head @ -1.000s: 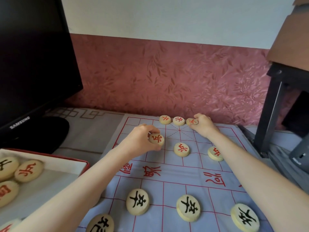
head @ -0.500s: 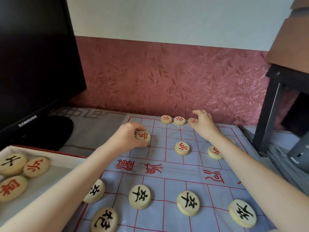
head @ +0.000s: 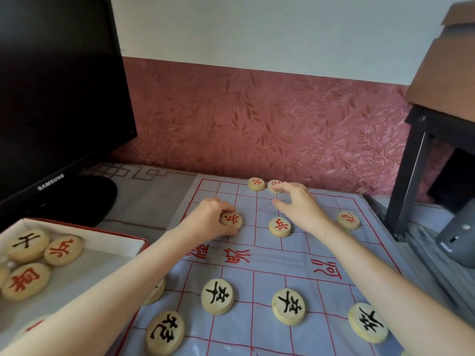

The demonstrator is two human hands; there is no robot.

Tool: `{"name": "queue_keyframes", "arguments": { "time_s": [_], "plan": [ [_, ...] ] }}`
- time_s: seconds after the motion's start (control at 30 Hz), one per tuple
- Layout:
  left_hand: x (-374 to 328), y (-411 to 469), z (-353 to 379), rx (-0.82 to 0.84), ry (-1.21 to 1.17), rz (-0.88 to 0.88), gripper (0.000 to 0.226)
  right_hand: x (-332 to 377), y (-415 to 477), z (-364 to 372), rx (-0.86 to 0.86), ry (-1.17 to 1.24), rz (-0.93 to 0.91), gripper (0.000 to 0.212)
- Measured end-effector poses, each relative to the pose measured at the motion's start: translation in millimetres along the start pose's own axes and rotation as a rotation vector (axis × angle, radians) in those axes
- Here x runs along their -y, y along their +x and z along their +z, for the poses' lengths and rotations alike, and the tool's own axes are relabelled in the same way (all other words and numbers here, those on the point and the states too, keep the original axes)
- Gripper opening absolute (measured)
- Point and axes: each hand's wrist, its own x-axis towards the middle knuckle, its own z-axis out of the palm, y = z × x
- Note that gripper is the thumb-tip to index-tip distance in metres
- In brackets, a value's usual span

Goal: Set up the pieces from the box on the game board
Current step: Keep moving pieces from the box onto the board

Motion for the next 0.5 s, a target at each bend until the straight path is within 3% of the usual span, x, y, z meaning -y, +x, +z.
{"name": "queue_keyframes", "arguments": {
  "time_s": [0.17, 0.5],
  "plan": [
    [6, -4, -2, -0.012, -0.027, -0.038, 0.061, 8, -8, 5, 0.033, 0.037, 0.013, 0.037],
    [11, -42, -48, -0.152, -0.036, 0.038, 0.042, 65, -36, 26, 0.184, 0.072, -0.107, 0.035]
  ]
}}
